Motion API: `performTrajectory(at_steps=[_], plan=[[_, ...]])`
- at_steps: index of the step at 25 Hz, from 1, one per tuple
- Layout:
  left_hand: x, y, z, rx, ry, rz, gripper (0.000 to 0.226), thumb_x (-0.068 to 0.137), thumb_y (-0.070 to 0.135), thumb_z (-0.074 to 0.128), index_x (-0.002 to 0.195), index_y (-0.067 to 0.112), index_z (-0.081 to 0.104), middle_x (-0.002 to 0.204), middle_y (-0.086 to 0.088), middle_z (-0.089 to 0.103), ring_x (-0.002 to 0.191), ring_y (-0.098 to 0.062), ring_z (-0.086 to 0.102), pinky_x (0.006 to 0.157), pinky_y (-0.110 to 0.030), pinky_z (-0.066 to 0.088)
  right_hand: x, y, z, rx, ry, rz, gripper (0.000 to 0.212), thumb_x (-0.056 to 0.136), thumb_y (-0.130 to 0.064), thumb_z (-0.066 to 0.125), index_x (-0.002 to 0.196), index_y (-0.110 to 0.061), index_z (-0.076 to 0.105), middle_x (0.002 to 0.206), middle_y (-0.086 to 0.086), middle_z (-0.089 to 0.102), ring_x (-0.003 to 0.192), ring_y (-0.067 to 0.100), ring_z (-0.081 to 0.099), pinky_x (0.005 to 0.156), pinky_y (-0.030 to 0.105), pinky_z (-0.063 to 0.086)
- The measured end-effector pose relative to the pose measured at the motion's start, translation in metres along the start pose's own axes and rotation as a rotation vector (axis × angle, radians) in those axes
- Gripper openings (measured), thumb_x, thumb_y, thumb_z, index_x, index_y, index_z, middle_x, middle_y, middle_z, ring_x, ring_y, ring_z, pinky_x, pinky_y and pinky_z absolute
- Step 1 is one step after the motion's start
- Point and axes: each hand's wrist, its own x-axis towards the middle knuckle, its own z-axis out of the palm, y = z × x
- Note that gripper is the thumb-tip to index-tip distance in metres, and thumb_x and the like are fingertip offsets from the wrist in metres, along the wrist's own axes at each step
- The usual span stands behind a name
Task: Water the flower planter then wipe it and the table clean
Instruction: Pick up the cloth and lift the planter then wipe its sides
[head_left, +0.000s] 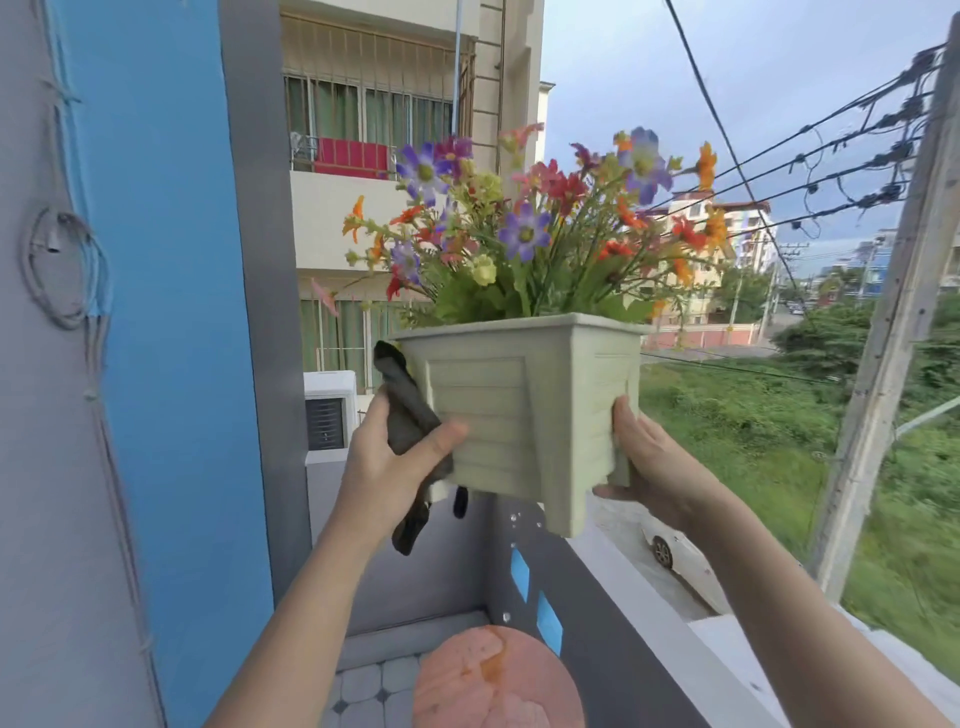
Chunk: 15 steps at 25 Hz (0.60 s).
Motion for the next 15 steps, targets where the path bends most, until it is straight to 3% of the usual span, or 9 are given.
performTrajectory(at_steps=[3, 6, 8, 10, 13, 15], plan=[[-0.003, 0.012, -0.011, 0.03, 0.11, 0.043, 0.042, 0.063, 0.043, 0.083, 0.086, 0.018, 0.058, 0.074, 0.004, 0.062, 0.071, -0.006, 0.058, 0.065, -0.02, 0.05, -0.003, -0.005, 0.019, -0.01, 0.029, 0.065, 0.051, 0.067, -0.07, 0.045, 0.107, -0.043, 0.06, 0.101, -0.012, 0.066, 0.086, 0.01, 0.058, 0.064, 0.025, 0.052], [-0.01, 0.019, -0.015, -0.061, 0.236, 0.005, 0.025, 0.07, 0.03, 0.079, 0.086, 0.02, 0.062, 0.071, 0.011, 0.063, 0.07, -0.004, 0.058, 0.066, -0.016, 0.05, -0.003, -0.009, 0.043, 0.173, 0.06, 0.106, 0.051, 0.078, -0.062, 0.048, 0.125, -0.043, 0.055, 0.11, -0.015, 0.068, 0.083, 0.004, 0.067, 0.071, 0.028, 0.059], [-0.015, 0.018, -0.019, -0.158, 0.308, -0.035, 0.018, 0.075, 0.019, 0.077, 0.087, 0.017, 0.064, 0.069, 0.014, 0.063, 0.07, -0.004, 0.057, 0.067, -0.017, 0.051, -0.004, -0.008, 0.054, 0.244, 0.076, 0.063, 0.05, 0.092, -0.048, 0.048, 0.14, -0.042, 0.039, 0.119, -0.012, 0.063, 0.086, 0.005, 0.068, 0.057, 0.025, 0.059], [-0.017, 0.017, -0.024, -0.162, 0.34, -0.036, 0.014, 0.077, 0.013, 0.075, 0.085, 0.016, 0.064, 0.065, 0.017, 0.062, 0.066, -0.002, 0.055, 0.065, -0.018, 0.049, -0.01, -0.005, 0.065, 0.304, 0.115, 0.007, 0.063, 0.092, -0.042, 0.052, 0.147, -0.042, 0.021, 0.125, -0.013, 0.059, 0.108, 0.013, 0.063, 0.058, 0.026, 0.06], [-0.02, 0.013, -0.027, -0.106, 0.35, -0.013, 0.014, 0.079, 0.016, 0.075, 0.082, 0.023, 0.063, 0.067, 0.018, 0.062, 0.067, -0.003, 0.055, 0.068, -0.023, 0.047, -0.023, 0.0, 0.084, 0.321, 0.126, -0.103, 0.069, 0.07, -0.07, 0.057, 0.132, -0.045, 0.043, 0.132, -0.012, 0.057, 0.123, 0.019, 0.057, 0.08, 0.032, 0.059], [-0.021, 0.007, -0.025, -0.034, 0.354, 0.031, 0.015, 0.076, 0.024, 0.074, 0.085, 0.028, 0.063, 0.074, 0.016, 0.064, 0.072, -0.004, 0.058, 0.072, -0.027, 0.048, -0.029, -0.002, 0.094, 0.268, 0.049, -0.097, 0.088, 0.057, -0.085, 0.058, 0.133, -0.041, 0.048, 0.134, -0.008, 0.058, 0.122, 0.019, 0.058, 0.089, 0.037, 0.055]])
